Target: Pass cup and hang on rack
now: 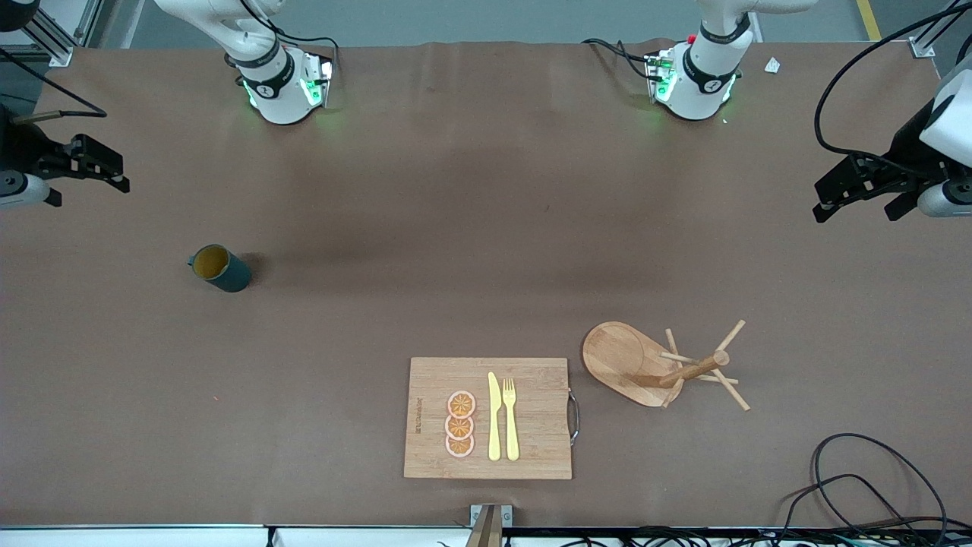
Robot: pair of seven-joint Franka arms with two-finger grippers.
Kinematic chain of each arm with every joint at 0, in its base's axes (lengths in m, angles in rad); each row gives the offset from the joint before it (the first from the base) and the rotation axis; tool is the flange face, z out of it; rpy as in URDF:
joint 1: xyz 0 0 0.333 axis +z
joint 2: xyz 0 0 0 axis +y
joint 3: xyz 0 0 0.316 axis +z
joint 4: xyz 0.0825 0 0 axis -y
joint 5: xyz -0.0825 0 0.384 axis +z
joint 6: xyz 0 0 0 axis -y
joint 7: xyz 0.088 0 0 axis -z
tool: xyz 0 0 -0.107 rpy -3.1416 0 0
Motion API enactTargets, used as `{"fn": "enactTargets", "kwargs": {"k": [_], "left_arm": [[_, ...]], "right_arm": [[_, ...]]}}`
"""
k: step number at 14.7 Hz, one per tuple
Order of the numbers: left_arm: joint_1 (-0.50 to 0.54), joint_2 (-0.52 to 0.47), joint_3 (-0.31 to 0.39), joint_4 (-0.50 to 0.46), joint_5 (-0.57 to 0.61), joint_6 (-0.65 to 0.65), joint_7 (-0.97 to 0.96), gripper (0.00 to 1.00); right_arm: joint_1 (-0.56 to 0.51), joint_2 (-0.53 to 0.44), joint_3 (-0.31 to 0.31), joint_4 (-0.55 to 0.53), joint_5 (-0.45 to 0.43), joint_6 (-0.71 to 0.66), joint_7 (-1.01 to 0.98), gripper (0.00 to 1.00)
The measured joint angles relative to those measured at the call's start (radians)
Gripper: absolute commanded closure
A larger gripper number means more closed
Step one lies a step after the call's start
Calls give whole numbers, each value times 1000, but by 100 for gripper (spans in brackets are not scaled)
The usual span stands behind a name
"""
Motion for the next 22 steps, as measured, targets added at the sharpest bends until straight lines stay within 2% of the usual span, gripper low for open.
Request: {"fn": "enactTargets", "kwargs": {"k": [8,12,14,22], "left_arm": [[0,5,0,0,0,0,0,0],[0,6,0,0,0,0,0,0],[0,6,0,0,-1,0,0,0],[2,6,0,0,-18,2,0,0]], "right_arm": [[-3,26,-8,48,-19,-106,3,0],[-17,28,-16,32,-17,-45,51,0],[-17,24,-13,-43,-17,48,78,0],[-16,-44,-11,-455,7,426,125,0]]}}
